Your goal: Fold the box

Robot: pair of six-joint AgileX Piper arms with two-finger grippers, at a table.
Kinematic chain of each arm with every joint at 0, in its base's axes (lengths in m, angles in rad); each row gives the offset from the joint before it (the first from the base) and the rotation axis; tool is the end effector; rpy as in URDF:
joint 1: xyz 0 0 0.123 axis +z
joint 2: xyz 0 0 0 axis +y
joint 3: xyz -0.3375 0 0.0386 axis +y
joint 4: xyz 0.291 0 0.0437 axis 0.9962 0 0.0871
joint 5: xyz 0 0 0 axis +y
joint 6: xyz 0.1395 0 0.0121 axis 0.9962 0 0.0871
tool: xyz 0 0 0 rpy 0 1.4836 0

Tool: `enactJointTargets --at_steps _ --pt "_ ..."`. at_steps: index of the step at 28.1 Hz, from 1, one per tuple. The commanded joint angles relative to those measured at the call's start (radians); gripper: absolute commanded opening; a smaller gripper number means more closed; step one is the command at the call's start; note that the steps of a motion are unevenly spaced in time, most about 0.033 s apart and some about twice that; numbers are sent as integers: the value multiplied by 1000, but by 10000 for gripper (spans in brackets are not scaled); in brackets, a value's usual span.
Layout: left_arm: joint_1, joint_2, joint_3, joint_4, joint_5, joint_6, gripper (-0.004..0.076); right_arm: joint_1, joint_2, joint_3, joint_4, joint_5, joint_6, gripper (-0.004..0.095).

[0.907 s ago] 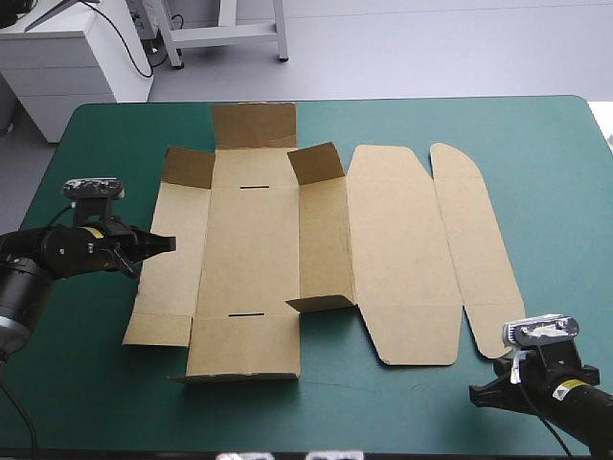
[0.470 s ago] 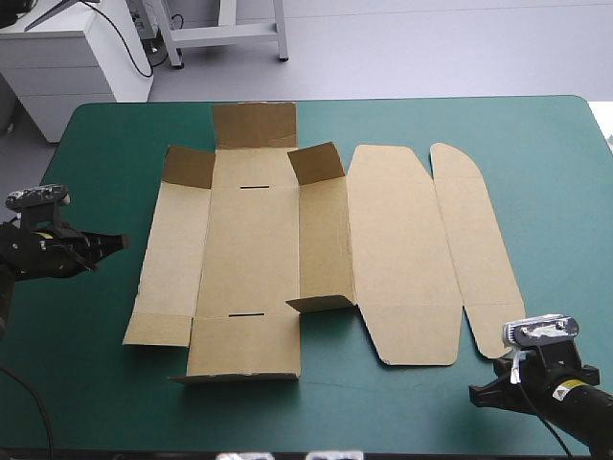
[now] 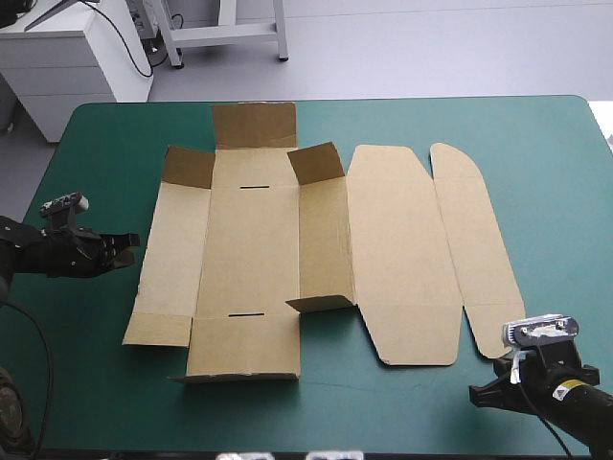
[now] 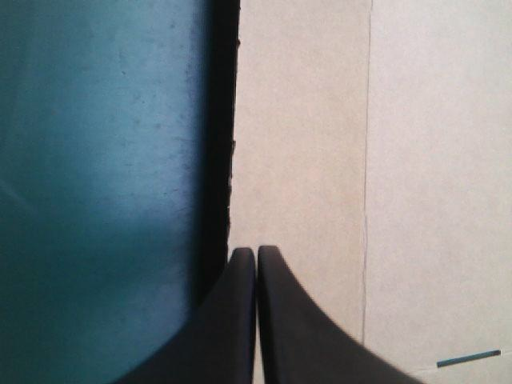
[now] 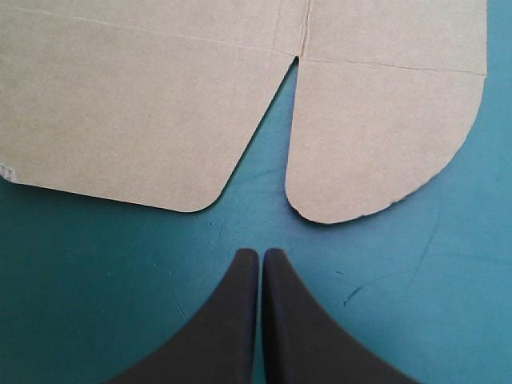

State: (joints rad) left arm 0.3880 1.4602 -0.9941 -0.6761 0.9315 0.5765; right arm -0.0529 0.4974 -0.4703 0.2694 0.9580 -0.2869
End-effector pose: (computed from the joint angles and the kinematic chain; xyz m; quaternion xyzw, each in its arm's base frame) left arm 0.3282 0.0581 0.2586 -0.0729 0.9465 -0.1998 0.2428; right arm 0.1023 0.0251 0.2483 -0.0728 0.9333 0.0720 0.3443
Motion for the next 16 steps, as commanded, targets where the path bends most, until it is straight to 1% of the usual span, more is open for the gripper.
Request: enactJointTargets --at_steps 1,7,8,9,11,13,16 --pt "2 -17 -31 -52 -16 14 -8 2 4 -31 17 -38 -5 -1" --pt "2 -16 -31 -51 -14 101 -5 2 4 -31 17 -38 -5 -1" --pt "2 -16 -31 -48 -14 111 0 2 4 -31 17 -38 -5 -1" --pt "2 -13 -31 -32 -16 111 22 2 4 -31 17 -38 -5 -1" --pt "2 -13 -31 -1 -16 111 83 2 4 -31 17 -38 -5 -1" --pt "2 -13 -31 26 -16 111 171 2 4 -31 17 -38 -5 -1" --pt "2 -13 -31 41 -21 106 351 2 4 -31 17 -38 -5 -1"
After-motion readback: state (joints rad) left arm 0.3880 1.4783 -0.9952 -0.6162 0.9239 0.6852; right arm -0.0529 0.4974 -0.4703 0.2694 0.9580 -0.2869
